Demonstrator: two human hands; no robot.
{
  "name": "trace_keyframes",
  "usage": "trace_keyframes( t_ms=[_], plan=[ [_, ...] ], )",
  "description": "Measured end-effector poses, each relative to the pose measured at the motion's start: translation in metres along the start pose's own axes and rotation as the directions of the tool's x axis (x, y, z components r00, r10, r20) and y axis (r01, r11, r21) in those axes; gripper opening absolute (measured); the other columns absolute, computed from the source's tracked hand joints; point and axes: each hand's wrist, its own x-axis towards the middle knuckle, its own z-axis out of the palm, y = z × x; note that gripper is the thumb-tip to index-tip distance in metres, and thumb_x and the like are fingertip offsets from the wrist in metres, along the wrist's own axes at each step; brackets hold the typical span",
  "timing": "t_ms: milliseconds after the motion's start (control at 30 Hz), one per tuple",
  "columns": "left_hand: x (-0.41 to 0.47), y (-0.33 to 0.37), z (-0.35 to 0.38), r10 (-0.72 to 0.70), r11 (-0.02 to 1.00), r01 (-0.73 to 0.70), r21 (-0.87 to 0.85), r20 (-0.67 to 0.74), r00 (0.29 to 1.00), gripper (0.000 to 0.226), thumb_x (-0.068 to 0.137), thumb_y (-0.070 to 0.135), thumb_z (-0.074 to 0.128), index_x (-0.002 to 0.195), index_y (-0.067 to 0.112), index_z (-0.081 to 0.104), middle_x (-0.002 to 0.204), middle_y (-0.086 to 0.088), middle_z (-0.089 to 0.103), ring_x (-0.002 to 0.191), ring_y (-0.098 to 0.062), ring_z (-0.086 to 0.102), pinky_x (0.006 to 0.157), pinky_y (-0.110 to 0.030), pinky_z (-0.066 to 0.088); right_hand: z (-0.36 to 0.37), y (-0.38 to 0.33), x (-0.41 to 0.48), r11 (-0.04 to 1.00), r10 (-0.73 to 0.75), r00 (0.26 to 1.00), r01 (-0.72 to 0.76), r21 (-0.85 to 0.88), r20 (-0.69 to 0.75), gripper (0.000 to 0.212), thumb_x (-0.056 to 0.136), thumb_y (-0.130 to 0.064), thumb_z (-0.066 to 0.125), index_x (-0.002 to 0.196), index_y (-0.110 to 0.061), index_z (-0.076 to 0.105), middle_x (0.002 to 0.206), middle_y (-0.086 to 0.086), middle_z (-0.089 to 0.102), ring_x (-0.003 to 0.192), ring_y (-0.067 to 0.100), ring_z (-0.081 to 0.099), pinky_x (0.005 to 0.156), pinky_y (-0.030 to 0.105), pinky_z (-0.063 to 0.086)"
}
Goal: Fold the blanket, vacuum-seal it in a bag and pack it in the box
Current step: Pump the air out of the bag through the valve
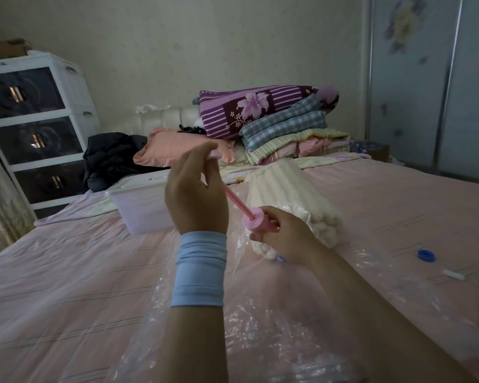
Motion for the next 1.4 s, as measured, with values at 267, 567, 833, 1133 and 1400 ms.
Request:
trace_keyframes(
  t_ms=[267,567,833,1133,1400],
  plan=[
    [-0.045,-0.014,0.015,-0.175,0.985,0.143,0.102,0.509,0.843,0.017,0.095,0.027,0.056,0.093,0.027,0.073,0.082,0.004,0.072,0.070,-0.015,0.064,0.067,-0.032,0.056,0.006,-0.002,-0.001,1.000,-0.020,0.999,0.021,0.008,-0.037,0.031,0.083,-0.043,0.076,0.111,-0.041,0.064,0.095,-0.019,0.072,0.091,0.005,0.066,0.086,0.029,0.052],
    [-0.013,0.000,0.005,0.037,0.999,-0.037,-0.013,0.047,0.998,0.018,0.093,0.010,0.058,0.104,0.012,0.072,0.100,-0.001,0.072,0.088,-0.010,0.065,0.080,-0.022,0.052,0.001,0.002,-0.002,1.000,-0.024,0.999,0.024,-0.002,-0.038,0.044,0.077,-0.043,0.082,0.115,-0.048,0.061,0.104,-0.021,0.071,0.099,0.001,0.065,0.095,0.033,0.052],
    [-0.040,-0.001,0.016,-0.051,0.999,0.047,0.017,0.353,0.934,0.015,0.092,0.017,0.061,0.096,0.018,0.075,0.084,0.000,0.074,0.071,-0.018,0.067,0.067,-0.032,0.057,-0.002,-0.004,-0.006,0.999,-0.036,0.998,0.037,0.024,-0.045,0.033,0.083,-0.039,0.079,0.112,-0.043,0.064,0.096,-0.024,0.070,0.091,-0.005,0.064,0.082,0.020,0.049],
    [-0.035,0.001,0.017,0.033,0.997,-0.020,-0.075,0.184,0.982,0.019,0.092,0.010,0.057,0.102,0.014,0.072,0.099,0.000,0.072,0.089,-0.014,0.066,0.081,-0.031,0.055,-0.006,0.005,-0.004,0.999,-0.016,1.000,0.017,0.050,-0.016,0.039,0.079,-0.037,0.083,0.112,-0.044,0.065,0.101,-0.020,0.072,0.096,0.000,0.067,0.089,0.028,0.053],
    [-0.022,0.009,0.012,0.038,0.998,-0.021,-0.061,0.281,0.959,0.016,0.094,0.015,0.058,0.101,0.016,0.073,0.093,0.001,0.074,0.080,-0.015,0.067,0.074,-0.033,0.058,-0.006,0.001,-0.007,0.999,-0.014,0.999,0.016,0.046,-0.044,0.040,0.080,-0.041,0.082,0.115,-0.047,0.063,0.101,-0.021,0.071,0.095,-0.001,0.066,0.088,0.024,0.052]
  ],
)
